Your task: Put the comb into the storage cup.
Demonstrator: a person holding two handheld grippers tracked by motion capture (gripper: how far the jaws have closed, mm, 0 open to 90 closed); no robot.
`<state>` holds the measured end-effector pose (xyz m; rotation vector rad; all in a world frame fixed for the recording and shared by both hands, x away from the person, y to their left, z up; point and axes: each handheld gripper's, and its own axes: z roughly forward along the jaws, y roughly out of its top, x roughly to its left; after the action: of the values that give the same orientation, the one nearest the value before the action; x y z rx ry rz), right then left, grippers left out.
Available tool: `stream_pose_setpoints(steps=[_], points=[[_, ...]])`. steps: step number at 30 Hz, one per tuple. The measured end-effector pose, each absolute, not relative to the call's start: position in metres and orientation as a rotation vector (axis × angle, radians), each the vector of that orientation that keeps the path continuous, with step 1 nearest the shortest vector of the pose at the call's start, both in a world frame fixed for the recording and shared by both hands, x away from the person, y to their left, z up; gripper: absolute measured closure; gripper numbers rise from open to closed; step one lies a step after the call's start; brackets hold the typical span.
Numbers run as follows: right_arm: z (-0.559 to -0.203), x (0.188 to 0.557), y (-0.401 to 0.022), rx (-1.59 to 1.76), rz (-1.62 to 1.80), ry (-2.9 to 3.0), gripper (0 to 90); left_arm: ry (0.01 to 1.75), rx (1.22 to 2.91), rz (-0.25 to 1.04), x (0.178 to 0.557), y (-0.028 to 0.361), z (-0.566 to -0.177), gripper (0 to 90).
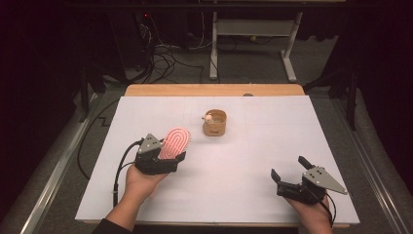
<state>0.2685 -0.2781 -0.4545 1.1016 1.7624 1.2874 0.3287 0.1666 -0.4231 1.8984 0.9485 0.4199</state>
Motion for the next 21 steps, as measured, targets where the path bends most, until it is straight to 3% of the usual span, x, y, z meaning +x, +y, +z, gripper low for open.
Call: stream_pose_setpoints(steps=[21], points=[[-0.455,0.269,-0.278,1.094,1.278,1.763,0.0,0.836,1.823,0.454,0.327,0.154,-0.42,18.2]])
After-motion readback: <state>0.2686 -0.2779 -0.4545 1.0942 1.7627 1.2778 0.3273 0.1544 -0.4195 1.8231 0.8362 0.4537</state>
